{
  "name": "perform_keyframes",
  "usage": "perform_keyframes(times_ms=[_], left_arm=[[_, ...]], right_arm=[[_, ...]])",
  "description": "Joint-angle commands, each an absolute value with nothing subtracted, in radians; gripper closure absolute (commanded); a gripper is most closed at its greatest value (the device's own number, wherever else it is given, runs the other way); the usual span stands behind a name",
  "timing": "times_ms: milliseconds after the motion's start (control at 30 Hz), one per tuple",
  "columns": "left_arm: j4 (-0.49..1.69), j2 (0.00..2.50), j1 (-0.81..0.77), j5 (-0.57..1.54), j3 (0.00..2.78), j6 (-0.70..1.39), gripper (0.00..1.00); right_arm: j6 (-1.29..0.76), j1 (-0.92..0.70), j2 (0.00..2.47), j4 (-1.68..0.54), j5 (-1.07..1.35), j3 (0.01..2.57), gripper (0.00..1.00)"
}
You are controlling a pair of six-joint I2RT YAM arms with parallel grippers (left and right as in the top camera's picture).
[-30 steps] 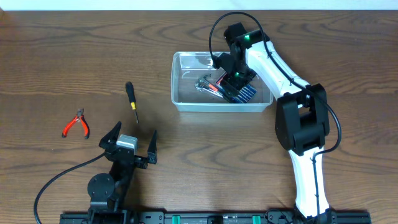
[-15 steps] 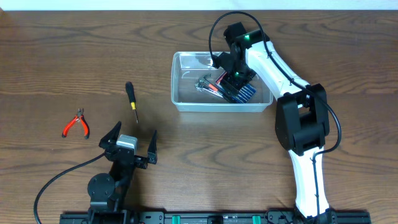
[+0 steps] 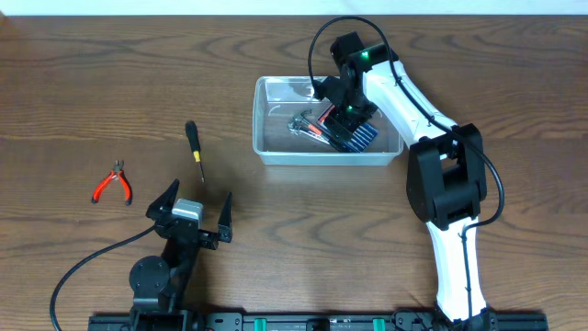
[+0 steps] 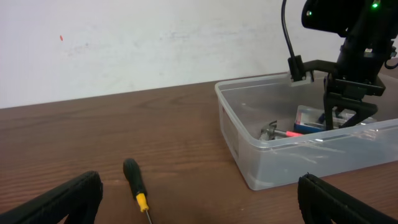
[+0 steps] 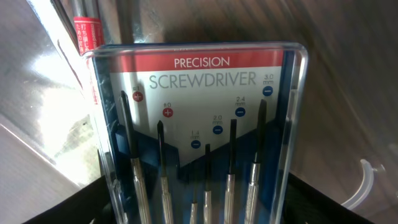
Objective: Pack container
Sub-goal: 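Lower the screwdriver box into the container beside the hammer, then open the right gripper and raise it away from the container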
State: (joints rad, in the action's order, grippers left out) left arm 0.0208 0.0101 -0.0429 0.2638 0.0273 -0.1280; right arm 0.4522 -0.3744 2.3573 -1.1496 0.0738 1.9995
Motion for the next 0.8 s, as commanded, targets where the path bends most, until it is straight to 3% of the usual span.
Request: perform_keyframes(times_ms=[0,767], left_arm=[[0.046,0.004,-0.039,0.287,0.004,-0.119,0.02],[0.046,0.004,-0.039,0.287,0.004,-0.119,0.01]], right_arm=[[0.45,-0.365,2.359,-1.143,0.075,1.993,0.23],[0.419,-0.368,2.358,-1.176,0.081,2.077,0.14]])
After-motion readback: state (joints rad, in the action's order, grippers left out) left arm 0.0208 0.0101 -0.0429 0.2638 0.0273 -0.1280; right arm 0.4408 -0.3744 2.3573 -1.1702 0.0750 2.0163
